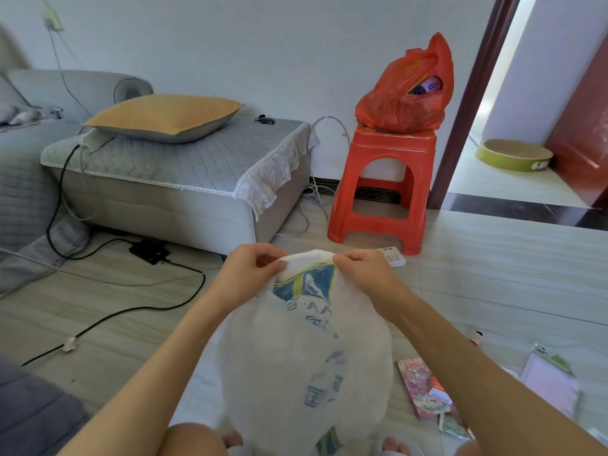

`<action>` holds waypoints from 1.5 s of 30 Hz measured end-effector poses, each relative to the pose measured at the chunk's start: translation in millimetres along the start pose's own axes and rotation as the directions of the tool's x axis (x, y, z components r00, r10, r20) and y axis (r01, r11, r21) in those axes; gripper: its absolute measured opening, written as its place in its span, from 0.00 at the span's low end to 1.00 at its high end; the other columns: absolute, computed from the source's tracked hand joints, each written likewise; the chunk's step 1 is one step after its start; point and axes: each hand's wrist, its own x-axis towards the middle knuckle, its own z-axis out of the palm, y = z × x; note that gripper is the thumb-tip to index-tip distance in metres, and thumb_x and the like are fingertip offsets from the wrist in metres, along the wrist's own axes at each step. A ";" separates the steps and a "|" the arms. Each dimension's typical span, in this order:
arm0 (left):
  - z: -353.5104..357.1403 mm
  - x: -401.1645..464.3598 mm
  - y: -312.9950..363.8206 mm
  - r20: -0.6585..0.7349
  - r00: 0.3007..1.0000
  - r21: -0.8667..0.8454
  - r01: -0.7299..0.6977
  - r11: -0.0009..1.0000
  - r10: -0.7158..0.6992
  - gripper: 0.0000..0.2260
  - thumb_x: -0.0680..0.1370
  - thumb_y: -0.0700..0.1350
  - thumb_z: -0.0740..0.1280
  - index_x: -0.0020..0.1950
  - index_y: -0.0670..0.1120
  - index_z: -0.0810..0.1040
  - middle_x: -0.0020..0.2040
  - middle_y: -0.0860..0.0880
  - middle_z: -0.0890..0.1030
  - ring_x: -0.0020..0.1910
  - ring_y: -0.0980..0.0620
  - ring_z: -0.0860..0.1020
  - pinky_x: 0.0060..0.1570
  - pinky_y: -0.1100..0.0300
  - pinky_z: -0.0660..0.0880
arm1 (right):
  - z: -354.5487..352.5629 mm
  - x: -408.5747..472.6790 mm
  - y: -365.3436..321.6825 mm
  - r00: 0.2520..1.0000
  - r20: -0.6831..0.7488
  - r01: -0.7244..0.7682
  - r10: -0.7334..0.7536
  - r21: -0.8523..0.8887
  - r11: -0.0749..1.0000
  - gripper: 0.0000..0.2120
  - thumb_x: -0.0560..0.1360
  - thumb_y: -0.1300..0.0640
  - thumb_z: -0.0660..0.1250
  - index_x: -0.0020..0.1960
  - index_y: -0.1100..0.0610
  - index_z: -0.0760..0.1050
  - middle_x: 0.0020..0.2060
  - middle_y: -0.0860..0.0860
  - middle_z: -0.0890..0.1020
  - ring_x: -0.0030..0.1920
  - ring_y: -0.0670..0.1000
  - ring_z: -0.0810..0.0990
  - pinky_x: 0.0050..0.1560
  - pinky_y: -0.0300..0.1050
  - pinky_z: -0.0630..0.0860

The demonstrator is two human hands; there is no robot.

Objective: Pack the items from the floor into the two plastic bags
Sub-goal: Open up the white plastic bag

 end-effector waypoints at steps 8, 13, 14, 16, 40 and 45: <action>6.1 5.4 -2.1 -0.099 0.989 -0.275 0.081 0.958 -0.112 0.13 0.78 0.33 0.57 0.46 0.44 0.79 0.40 0.47 0.78 0.37 0.54 0.74 0.38 0.66 0.72 | -7.3 -1.3 -9.1 0.988 0.095 0.115 -0.126 0.109 0.987 0.05 0.76 0.54 0.64 0.46 0.55 0.77 0.43 0.53 0.81 0.44 0.51 0.79 0.47 0.45 0.75; 1.9 7.6 -6.1 -0.170 0.984 -0.283 0.008 0.959 -0.059 0.15 0.79 0.33 0.55 0.40 0.47 0.75 0.36 0.50 0.74 0.34 0.56 0.70 0.30 0.74 0.67 | -11.2 -3.2 -6.2 0.855 0.279 0.512 -0.437 -0.587 0.628 0.19 0.68 0.44 0.71 0.56 0.46 0.74 0.47 0.42 0.73 0.48 0.45 0.74 0.48 0.43 0.71; 1.7 7.9 -6.4 -0.169 0.984 -0.270 0.005 0.963 -0.052 0.15 0.79 0.33 0.55 0.39 0.48 0.75 0.36 0.50 0.74 0.34 0.57 0.70 0.29 0.75 0.67 | -10.7 -1.6 -6.4 0.830 0.289 0.538 -0.477 -0.640 0.549 0.19 0.69 0.44 0.70 0.58 0.47 0.75 0.50 0.44 0.74 0.49 0.47 0.75 0.49 0.45 0.73; 1.7 7.2 -7.2 -0.148 0.988 -0.249 0.002 0.969 -0.041 0.15 0.79 0.35 0.56 0.38 0.48 0.75 0.36 0.51 0.74 0.35 0.55 0.70 0.29 0.74 0.66 | -11.5 -0.2 -7.3 0.776 0.285 0.590 -0.563 -0.642 0.489 0.16 0.72 0.48 0.68 0.58 0.52 0.77 0.50 0.48 0.77 0.48 0.50 0.77 0.48 0.47 0.74; 9.4 3.9 8.7 -0.230 0.971 -0.172 0.030 0.985 -0.070 0.08 0.77 0.37 0.63 0.42 0.42 0.81 0.34 0.51 0.77 0.32 0.60 0.73 0.32 0.73 0.67 | -29.8 9.1 13.2 0.895 -0.232 0.259 -0.381 -0.424 0.868 0.13 0.75 0.45 0.60 0.51 0.52 0.76 0.44 0.46 0.77 0.48 0.48 0.75 0.51 0.45 0.72; 8.0 -2.3 10.3 0.087 0.976 -0.518 0.214 0.828 -0.198 0.10 0.79 0.38 0.60 0.39 0.40 0.76 0.33 0.46 0.74 0.31 0.53 0.71 0.29 0.66 0.69 | -5.1 -0.1 7.4 0.694 0.168 0.630 -0.700 -0.613 0.477 0.24 0.68 0.40 0.62 0.60 0.50 0.76 0.54 0.48 0.78 0.55 0.50 0.75 0.54 0.47 0.70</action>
